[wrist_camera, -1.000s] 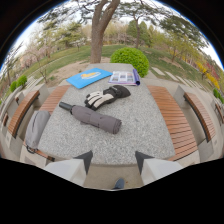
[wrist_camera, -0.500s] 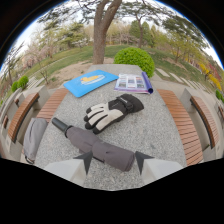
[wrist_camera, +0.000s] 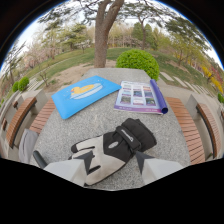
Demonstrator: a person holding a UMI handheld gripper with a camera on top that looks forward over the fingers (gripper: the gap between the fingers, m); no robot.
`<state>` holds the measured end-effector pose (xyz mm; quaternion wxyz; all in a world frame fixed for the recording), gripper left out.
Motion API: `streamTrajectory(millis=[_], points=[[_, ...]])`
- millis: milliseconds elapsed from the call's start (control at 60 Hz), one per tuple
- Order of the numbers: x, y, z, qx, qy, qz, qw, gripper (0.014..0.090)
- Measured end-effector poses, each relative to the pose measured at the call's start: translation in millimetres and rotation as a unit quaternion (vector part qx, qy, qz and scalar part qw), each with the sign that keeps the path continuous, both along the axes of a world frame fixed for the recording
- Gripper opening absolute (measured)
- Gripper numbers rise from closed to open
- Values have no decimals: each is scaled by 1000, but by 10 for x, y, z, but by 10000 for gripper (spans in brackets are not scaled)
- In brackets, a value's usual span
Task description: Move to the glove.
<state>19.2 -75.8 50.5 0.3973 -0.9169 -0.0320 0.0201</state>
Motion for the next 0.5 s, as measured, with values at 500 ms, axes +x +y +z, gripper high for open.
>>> streamTrajectory(millis=[500], points=[[-101,127,-134,-17,3,4,1000,847]])
